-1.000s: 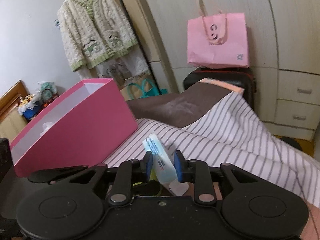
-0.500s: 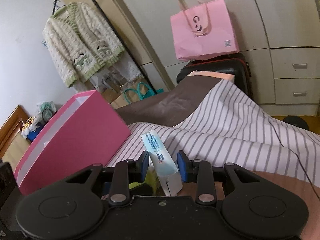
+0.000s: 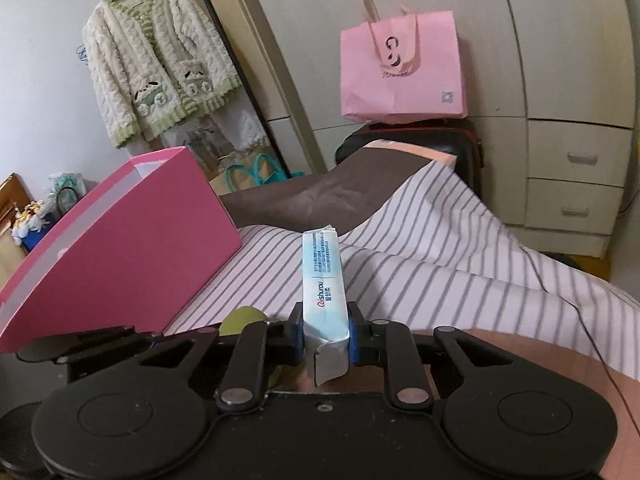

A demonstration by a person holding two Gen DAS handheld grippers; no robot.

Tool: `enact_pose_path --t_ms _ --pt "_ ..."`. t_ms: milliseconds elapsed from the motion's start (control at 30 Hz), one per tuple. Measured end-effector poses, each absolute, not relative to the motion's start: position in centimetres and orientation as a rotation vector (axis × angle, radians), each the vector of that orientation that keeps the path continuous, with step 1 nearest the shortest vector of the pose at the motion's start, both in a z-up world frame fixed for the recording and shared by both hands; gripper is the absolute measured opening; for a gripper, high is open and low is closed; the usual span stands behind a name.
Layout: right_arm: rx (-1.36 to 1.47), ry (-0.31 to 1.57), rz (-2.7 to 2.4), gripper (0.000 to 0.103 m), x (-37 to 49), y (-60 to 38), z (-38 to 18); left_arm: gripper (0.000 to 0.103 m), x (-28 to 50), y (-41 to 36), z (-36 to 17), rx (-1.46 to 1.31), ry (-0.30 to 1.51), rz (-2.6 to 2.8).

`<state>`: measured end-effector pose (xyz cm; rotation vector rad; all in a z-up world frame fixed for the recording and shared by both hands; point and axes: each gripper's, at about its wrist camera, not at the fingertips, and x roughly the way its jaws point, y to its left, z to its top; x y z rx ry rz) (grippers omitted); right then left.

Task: Organize soft objects
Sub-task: 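Lift the green sponge with the left gripper while the right carries the wipes toward the box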

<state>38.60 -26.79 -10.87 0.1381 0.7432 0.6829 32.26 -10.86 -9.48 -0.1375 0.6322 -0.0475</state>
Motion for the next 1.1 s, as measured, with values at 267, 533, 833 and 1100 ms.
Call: enact_pose_path --t_ms 267,533,833,1100 --pt "0.159 0.711 0.601 0.023 35.1 -28.7 -10.2 0.036 30.3 -10.8 -8.5 -0.131 0.639 -0.059" --pt "0.154 0.664 0.534 0.023 30.5 -29.7 -9.5 0.036 27.4 -10.6 -7.6 -0.128 0.627 -0.1" --pt "0.157 0.631 0.445 0.023 25.6 -30.0 -9.2 0.036 23.6 -9.7 -7.2 -0.178 0.684 -0.228" --pt "0.166 0.631 0.409 0.023 22.2 -29.6 -9.6 0.036 20.5 -9.5 -8.6 -0.15 0.749 -0.347"
